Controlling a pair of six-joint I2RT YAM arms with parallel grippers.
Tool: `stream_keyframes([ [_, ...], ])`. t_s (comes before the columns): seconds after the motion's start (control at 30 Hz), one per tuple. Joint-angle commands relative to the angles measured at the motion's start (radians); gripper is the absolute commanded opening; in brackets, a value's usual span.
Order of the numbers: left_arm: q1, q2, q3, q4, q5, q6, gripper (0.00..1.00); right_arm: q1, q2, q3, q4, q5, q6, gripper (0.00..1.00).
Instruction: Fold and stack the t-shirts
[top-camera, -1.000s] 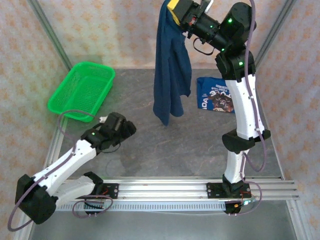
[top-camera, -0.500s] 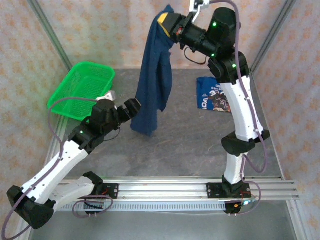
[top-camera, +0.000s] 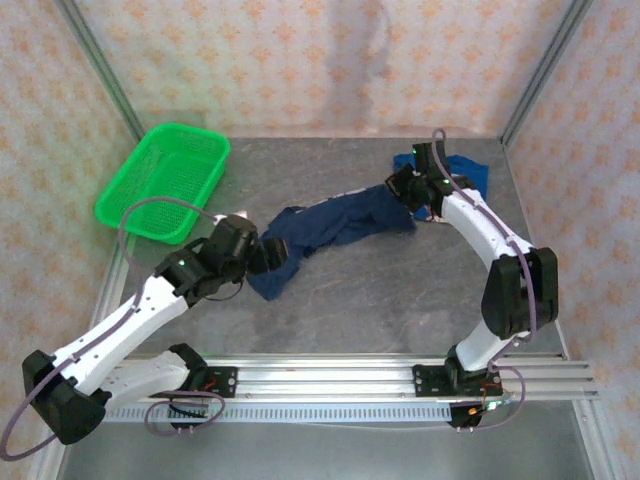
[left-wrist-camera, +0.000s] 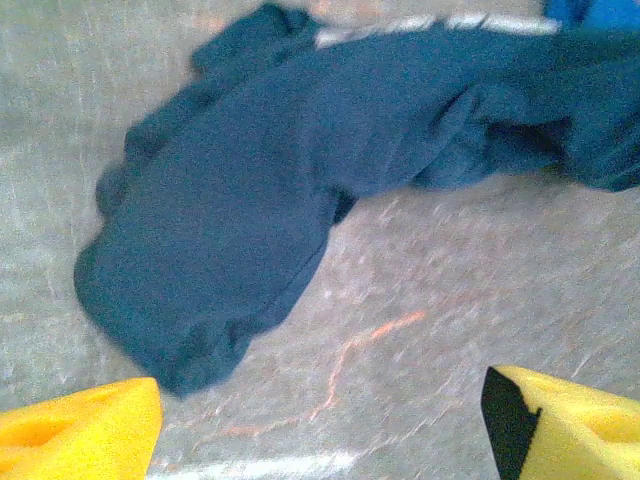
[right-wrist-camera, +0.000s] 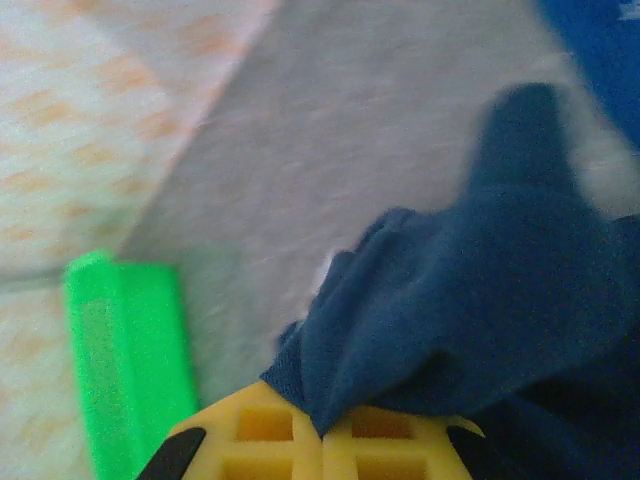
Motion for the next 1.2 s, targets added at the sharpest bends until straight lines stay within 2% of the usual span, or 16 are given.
stream_keyframes([
  [0.0,-0.01,0.008,-0.069,-0.118,0.021,-0.038,0.83,-0.006,-0.02,0.012,0.132,0.038,-0.017,0.0],
  [0.13,-0.033,-0.016,-0.195,-0.04,0.089,-0.145,0.79,-0.013,0.01,0.008,0.117,0.025,-0.055,0.0],
  [0.2,-0.041,-0.006,-0.235,-0.029,0.076,-0.184,0.75,-0.017,0.025,0.012,0.104,0.008,-0.064,0.08],
  [0.3,-0.044,0.004,-0.298,0.039,0.063,-0.244,0.72,-0.022,0.028,0.008,0.102,-0.024,-0.077,0.25],
  [0.37,-0.042,0.001,-0.358,0.114,0.058,-0.327,0.68,-0.024,0.015,0.01,0.095,-0.056,-0.102,0.43],
  [0.43,-0.043,-0.011,-0.415,0.198,0.045,-0.405,0.67,-0.024,-0.01,0.011,0.08,-0.088,-0.142,0.55],
  [0.53,-0.043,-0.029,-0.476,0.305,0.008,-0.508,0.67,-0.024,-0.056,-0.007,0.055,-0.14,-0.192,0.66],
  [0.73,-0.043,-0.027,-0.543,0.49,-0.065,-0.663,0.64,-0.022,-0.196,-0.123,0.003,-0.255,-0.275,0.76],
  [0.93,-0.035,0.007,-0.55,0.573,-0.141,-0.718,0.6,-0.015,-0.354,-0.268,-0.042,-0.334,-0.298,0.77],
  [1.07,-0.02,0.095,-0.542,0.676,-0.109,-0.725,0.57,-0.015,-0.426,-0.324,-0.089,-0.315,-0.323,0.77],
  [1.17,-0.02,0.155,-0.524,0.686,-0.075,-0.735,0.54,-0.016,-0.454,-0.327,-0.124,-0.297,-0.343,0.78],
])
